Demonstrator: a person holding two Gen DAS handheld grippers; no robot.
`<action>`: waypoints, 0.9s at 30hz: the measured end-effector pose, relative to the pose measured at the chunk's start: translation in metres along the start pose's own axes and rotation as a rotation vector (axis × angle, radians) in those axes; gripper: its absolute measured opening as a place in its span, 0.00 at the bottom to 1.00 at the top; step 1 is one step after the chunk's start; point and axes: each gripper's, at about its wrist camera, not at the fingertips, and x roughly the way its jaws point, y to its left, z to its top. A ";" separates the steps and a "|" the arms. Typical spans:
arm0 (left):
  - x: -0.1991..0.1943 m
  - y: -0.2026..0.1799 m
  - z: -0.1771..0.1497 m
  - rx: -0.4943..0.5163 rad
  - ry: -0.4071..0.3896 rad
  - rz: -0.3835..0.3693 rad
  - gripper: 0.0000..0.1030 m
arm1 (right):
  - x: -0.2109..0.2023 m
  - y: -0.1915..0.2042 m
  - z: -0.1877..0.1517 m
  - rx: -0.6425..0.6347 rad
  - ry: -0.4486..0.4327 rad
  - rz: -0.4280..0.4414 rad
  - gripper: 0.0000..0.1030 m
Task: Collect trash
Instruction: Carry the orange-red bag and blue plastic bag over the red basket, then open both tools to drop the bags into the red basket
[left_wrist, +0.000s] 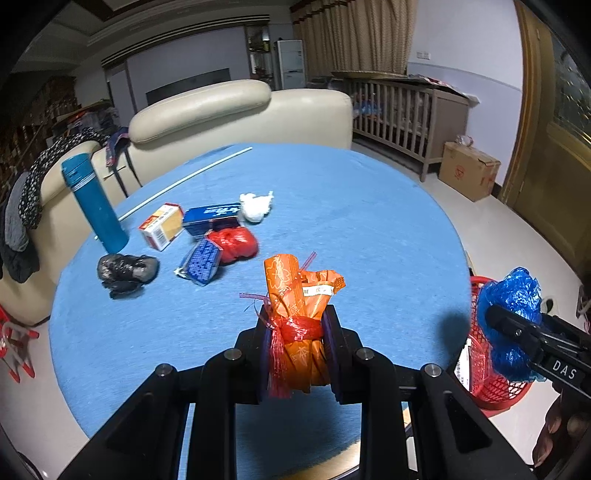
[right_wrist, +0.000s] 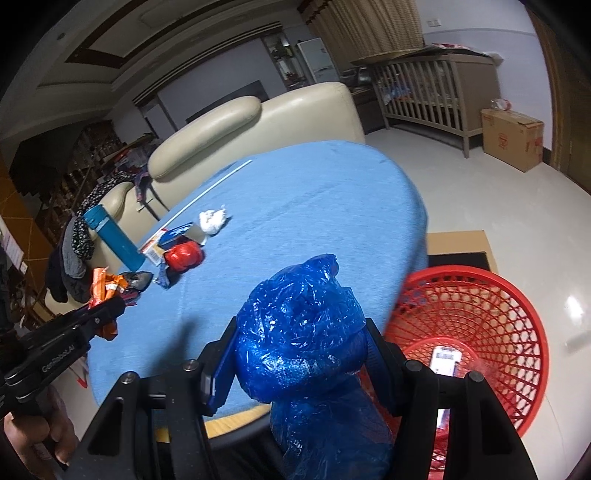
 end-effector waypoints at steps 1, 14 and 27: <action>0.001 -0.003 0.000 0.005 0.004 -0.004 0.26 | -0.001 -0.004 -0.001 0.007 -0.001 -0.006 0.63; 0.011 -0.045 -0.001 0.090 0.036 -0.040 0.26 | -0.014 -0.057 -0.012 0.055 0.010 -0.113 0.63; 0.018 -0.086 0.001 0.183 0.047 -0.065 0.26 | -0.016 -0.103 -0.020 0.086 0.047 -0.235 0.63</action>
